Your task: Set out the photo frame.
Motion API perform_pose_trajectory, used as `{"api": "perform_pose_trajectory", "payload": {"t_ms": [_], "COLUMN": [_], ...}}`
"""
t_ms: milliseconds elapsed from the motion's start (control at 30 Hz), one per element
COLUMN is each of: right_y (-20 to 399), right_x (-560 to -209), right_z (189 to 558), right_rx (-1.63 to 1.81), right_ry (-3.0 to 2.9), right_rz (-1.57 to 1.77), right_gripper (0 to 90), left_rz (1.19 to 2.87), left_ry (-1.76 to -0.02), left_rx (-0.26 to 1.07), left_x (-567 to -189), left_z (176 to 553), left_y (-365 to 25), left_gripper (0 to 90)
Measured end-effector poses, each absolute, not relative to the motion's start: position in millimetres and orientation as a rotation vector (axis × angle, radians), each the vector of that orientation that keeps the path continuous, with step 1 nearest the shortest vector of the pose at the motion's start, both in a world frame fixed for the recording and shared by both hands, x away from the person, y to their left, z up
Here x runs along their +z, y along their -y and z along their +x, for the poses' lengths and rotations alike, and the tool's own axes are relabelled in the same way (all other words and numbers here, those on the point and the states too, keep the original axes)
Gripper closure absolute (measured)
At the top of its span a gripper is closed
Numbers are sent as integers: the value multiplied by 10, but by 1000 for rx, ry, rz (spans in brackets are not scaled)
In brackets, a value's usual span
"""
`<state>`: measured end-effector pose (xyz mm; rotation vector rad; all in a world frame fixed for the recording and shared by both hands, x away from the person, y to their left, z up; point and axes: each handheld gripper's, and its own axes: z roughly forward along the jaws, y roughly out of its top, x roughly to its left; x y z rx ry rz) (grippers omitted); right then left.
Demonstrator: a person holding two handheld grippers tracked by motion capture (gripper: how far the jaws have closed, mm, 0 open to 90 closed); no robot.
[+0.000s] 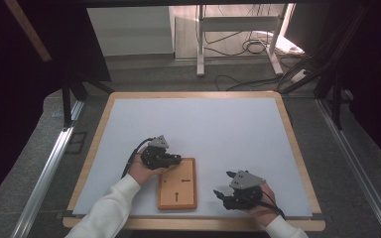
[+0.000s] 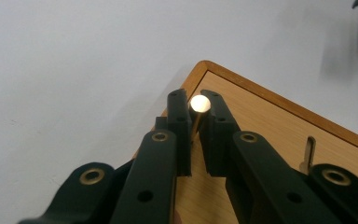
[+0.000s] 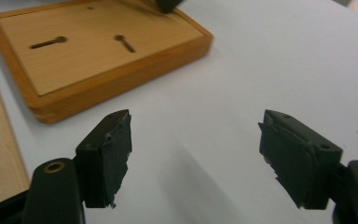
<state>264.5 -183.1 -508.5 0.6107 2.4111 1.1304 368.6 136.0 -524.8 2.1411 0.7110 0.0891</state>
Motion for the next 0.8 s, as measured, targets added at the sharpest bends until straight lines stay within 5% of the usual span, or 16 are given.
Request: {"api": "perform_pose_trajectory", "payload": {"t_ms": [400, 800], "right_y": [1475, 1203], "right_x": [-5099, -5095], "right_z": [2536, 2477], "right_rx": [1089, 1063], "right_ry": [-2456, -2458], "right_rz": [500, 395], "right_gripper": [125, 108], "left_rz": [2113, 2113], "left_ry": [-730, -728], "left_rx": [-14, -66], "left_x": [-5261, -5268], "left_z": [3785, 3826], "left_y": [-1411, -1430], "left_gripper": [831, 815]}}
